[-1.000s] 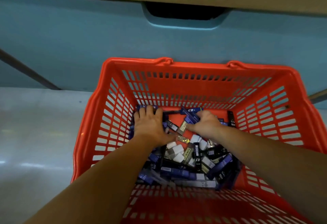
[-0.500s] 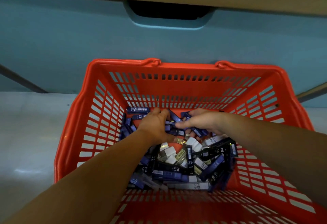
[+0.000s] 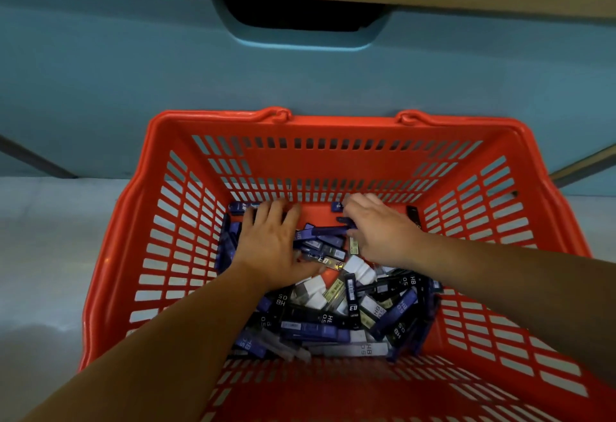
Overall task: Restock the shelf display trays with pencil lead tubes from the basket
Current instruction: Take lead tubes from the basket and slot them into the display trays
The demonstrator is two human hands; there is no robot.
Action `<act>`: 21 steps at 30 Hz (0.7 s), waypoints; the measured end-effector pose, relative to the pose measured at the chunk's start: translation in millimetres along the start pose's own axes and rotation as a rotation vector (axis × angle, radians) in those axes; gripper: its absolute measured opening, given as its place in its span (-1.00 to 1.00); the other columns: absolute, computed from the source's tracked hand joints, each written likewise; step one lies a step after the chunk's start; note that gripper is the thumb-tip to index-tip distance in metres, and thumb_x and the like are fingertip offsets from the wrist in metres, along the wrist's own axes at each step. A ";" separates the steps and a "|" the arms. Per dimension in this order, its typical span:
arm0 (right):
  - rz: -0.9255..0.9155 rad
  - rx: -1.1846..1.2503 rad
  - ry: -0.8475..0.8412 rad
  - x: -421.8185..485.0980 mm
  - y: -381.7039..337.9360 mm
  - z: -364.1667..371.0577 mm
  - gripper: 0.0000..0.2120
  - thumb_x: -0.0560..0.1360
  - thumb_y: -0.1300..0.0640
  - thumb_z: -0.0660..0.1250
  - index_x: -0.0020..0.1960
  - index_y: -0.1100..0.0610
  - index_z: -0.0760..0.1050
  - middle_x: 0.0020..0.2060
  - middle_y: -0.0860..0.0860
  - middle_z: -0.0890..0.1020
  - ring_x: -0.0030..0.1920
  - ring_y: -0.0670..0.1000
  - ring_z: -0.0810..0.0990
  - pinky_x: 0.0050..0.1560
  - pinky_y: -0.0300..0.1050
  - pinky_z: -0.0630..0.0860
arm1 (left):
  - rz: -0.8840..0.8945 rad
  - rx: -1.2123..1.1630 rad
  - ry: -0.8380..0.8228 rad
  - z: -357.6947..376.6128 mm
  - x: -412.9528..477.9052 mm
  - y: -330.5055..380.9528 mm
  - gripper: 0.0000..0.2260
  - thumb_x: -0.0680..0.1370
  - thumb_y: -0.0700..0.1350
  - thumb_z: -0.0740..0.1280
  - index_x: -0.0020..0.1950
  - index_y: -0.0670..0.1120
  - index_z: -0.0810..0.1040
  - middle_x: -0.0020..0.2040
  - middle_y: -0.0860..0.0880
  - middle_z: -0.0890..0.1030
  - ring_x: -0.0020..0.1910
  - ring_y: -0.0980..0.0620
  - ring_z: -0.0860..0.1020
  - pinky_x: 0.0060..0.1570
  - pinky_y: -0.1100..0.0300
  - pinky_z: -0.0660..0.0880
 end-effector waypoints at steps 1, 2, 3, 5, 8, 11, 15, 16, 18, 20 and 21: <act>-0.010 -0.017 0.026 -0.4 -1.5 4.5 -0.81 0.67 0.09 0.28 0.23 0.09 0.34 0.25 -0.03 0.36 0.29 0.03 0.29 0.13 0.03 0.47 | -0.017 0.008 -0.019 -0.9 -0.9 1.0 0.05 0.27 0.64 0.18 0.59 0.02 0.25 0.47 -0.09 0.33 0.44 -0.19 0.31 0.44 -0.23 0.27; -0.008 -0.024 0.046 0.3 -3.0 8.3 -0.80 0.66 0.09 0.28 0.24 0.10 0.35 0.27 -0.02 0.37 0.31 0.05 0.29 0.14 0.07 0.51 | -0.040 0.007 -0.027 -1.5 -1.5 0.1 0.06 0.26 0.64 0.18 0.59 0.03 0.22 0.48 -0.09 0.31 0.44 -0.19 0.30 0.44 -0.20 0.29; -0.001 -0.025 0.065 1.0 -5.0 9.9 -0.80 0.66 0.09 0.27 0.24 0.10 0.35 0.26 -0.01 0.39 0.31 0.06 0.29 0.13 0.08 0.51 | -0.072 0.005 -0.019 -3.2 -2.4 -2.0 0.06 0.26 0.65 0.19 0.58 0.03 0.24 0.47 -0.10 0.32 0.43 -0.20 0.30 0.44 -0.19 0.30; 0.014 -0.003 0.098 2.6 -7.7 6.9 -0.82 0.66 0.08 0.27 0.22 0.08 0.36 0.21 -0.03 0.42 0.27 0.05 0.33 0.14 0.06 0.49 | -0.153 0.026 0.007 -5.7 -4.9 -8.4 0.06 0.23 0.67 0.17 0.53 0.01 0.31 0.43 -0.11 0.36 0.40 -0.22 0.33 0.45 -0.22 0.27; 0.026 0.018 0.123 3.7 -7.9 -1.6 -0.82 0.66 0.06 0.26 0.23 0.05 0.37 0.13 -0.05 0.49 0.19 0.03 0.40 0.10 -0.02 0.44 | -0.207 0.047 -0.013 -8.8 -7.0 -17.5 0.09 0.20 0.71 0.10 0.51 0.02 0.34 0.39 -0.09 0.37 0.37 -0.20 0.34 0.46 -0.20 0.26; 0.060 0.052 0.099 4.6 -5.2 -3.5 -0.81 0.67 0.05 0.26 0.24 0.07 0.36 0.05 -0.03 0.48 0.05 0.05 0.45 -0.02 -0.07 0.35 | -0.175 -0.010 -0.089 -14.1 -1.9 -24.5 0.10 0.18 0.72 0.15 0.53 0.06 0.29 0.37 -0.05 0.35 0.35 -0.15 0.35 0.38 -0.13 0.38; 0.143 0.149 -0.014 2.9 2.5 0.7 -0.79 0.62 0.09 0.33 0.20 0.04 0.35 -0.07 -0.03 0.49 -0.11 0.05 0.51 -0.18 -0.02 0.46 | -0.161 -0.077 -0.227 -20.1 1.7 -25.4 0.16 0.14 0.69 0.31 0.56 0.06 0.20 0.43 -0.05 0.31 0.42 -0.15 0.29 0.42 -0.13 0.38; 0.157 0.172 -0.048 2.5 3.6 1.2 -0.77 0.59 0.11 0.36 0.17 0.03 0.35 -0.08 -0.02 0.50 -0.09 0.06 0.53 -0.17 -0.01 0.48 | -0.147 -0.062 -0.265 -21.1 2.2 -21.5 0.15 0.13 0.68 0.33 0.55 0.07 0.21 0.42 -0.05 0.31 0.42 -0.14 0.27 0.42 -0.13 0.37; 0.184 0.218 -0.086 3.4 3.9 0.6 -0.72 0.55 0.10 0.40 0.16 0.01 0.36 -0.03 -0.01 0.51 -0.04 0.06 0.54 -0.11 -0.03 0.50 | -0.125 -0.021 -0.312 -21.5 5.6 -10.8 0.09 0.15 0.63 0.40 0.51 0.07 0.24 0.41 -0.05 0.32 0.41 -0.12 0.27 0.41 -0.11 0.38; 0.213 0.267 -0.085 5.1 2.8 -2.0 -0.57 0.51 -0.03 0.48 0.25 0.00 0.34 0.09 -0.03 0.48 0.05 0.03 0.53 0.00 -0.03 0.51 | -0.127 -0.036 -0.346 -20.8 12.8 -2.6 0.06 0.16 0.56 0.48 0.48 0.05 0.26 0.40 -0.05 0.35 0.39 -0.11 0.28 0.41 -0.09 0.36; 0.228 0.281 -0.090 5.8 1.9 -2.3 -0.45 0.48 -0.11 0.52 0.31 0.01 0.33 0.15 -0.04 0.45 0.12 0.03 0.52 0.08 -0.02 0.51 | -0.123 -0.058 -0.366 -20.6 16.6 -0.4 0.04 0.16 0.53 0.51 0.47 0.06 0.26 0.39 -0.04 0.35 0.38 -0.11 0.29 0.42 -0.09 0.35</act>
Point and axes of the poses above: each hand's wrist, its own x-axis towards the middle knuckle, its own z-axis out of the palm, y = z × x, the point moved 1 cm from there along x, towards the middle knuckle
